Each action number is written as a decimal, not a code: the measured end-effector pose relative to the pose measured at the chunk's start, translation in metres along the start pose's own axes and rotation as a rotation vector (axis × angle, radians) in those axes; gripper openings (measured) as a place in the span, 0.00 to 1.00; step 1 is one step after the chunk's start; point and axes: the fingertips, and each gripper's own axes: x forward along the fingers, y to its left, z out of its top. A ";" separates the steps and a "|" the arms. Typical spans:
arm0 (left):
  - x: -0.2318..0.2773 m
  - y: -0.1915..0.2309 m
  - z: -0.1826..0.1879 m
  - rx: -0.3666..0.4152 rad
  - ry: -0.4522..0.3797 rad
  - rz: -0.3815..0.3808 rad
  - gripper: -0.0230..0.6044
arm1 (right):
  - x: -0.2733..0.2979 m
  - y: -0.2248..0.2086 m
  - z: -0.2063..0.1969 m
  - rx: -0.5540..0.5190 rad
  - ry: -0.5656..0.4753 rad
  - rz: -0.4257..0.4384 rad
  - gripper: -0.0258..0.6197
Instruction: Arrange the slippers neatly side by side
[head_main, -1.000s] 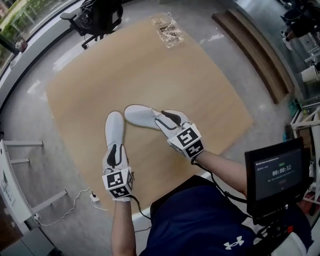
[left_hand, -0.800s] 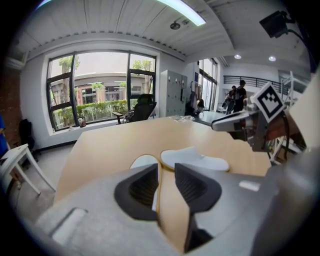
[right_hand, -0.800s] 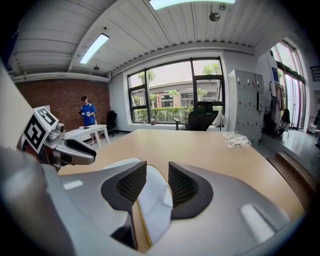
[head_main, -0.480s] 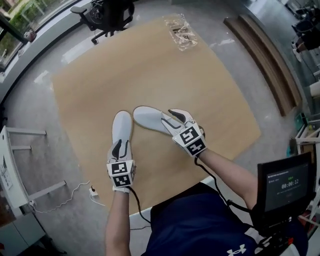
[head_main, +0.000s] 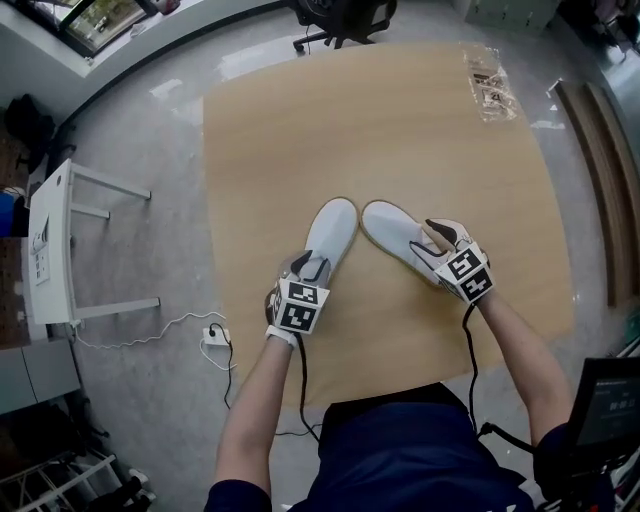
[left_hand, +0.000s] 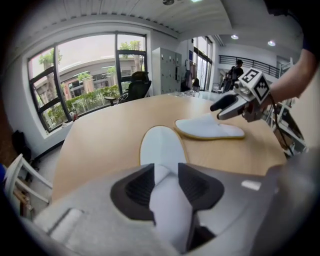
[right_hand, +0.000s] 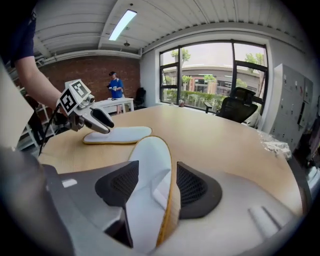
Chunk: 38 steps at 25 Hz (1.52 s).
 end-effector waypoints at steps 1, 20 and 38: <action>0.002 0.000 -0.005 0.010 0.015 -0.006 0.27 | 0.004 0.004 -0.004 -0.022 0.018 0.020 0.42; 0.007 -0.015 -0.027 -0.126 0.036 0.071 0.27 | 0.017 0.014 -0.044 0.110 0.098 -0.095 0.37; -0.009 -0.060 -0.044 -0.136 0.048 0.039 0.27 | 0.005 0.033 -0.052 -0.160 0.114 0.114 0.39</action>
